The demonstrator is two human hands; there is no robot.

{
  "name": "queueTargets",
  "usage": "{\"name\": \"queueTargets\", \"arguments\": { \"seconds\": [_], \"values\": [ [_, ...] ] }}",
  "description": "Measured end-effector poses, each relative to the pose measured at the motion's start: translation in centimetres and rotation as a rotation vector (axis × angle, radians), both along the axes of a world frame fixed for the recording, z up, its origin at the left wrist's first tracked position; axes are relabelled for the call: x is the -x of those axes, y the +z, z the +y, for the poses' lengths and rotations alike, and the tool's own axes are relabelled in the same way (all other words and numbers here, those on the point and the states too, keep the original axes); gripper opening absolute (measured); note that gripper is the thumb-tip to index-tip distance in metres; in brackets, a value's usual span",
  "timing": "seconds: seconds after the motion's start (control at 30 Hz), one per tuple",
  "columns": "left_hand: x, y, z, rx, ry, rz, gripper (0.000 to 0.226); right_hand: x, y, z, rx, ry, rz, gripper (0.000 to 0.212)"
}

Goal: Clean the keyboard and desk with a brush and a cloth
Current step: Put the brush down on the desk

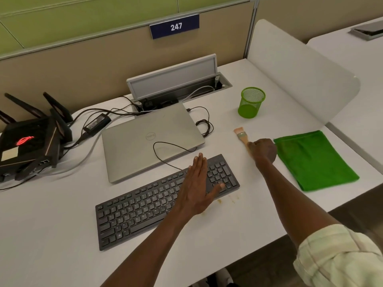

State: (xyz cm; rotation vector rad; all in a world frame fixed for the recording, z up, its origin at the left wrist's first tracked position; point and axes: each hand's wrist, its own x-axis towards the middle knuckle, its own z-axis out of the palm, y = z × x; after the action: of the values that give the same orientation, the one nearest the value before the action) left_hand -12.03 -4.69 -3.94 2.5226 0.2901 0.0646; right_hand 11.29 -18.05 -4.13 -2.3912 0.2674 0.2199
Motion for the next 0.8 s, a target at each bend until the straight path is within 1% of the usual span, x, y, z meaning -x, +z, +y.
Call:
{"name": "queueTargets", "arguments": {
  "seconds": [0.1,0.23,0.43,0.57,0.63,0.73,0.8],
  "values": [
    [-0.4,0.2,-0.1,-0.006,-0.005,0.010,0.095,-0.4,-0.1,-0.2,0.020,-0.009,0.006,0.025],
    [-1.1,-0.1,-0.3,-0.002,0.007,0.006,0.096,-0.9,-0.5,-0.8,-0.006,0.049,-0.038,0.026],
    [-2.3,-0.3,-1.7,0.010,0.035,0.005,0.093,-1.1,0.1,-3.7,-0.059,0.159,-0.214,0.026],
    [-3.6,0.2,-3.3,0.027,0.044,-0.008,0.093,-2.4,1.4,-7.4,-0.046,0.112,-0.319,0.014],
    [-4.3,0.5,-4.3,0.056,0.049,-0.008,0.096,-3.3,1.8,-9.7,0.000,0.084,-0.340,0.013],
    [-5.2,0.7,-5.7,0.065,0.051,-0.009,0.097,-4.4,2.3,-12.9,0.091,0.113,-0.336,0.011],
    [-5.7,0.8,-6.7,0.038,0.046,-0.006,0.096,-5.2,2.2,-14.7,0.182,0.138,-0.300,0.021]
  ]
}}
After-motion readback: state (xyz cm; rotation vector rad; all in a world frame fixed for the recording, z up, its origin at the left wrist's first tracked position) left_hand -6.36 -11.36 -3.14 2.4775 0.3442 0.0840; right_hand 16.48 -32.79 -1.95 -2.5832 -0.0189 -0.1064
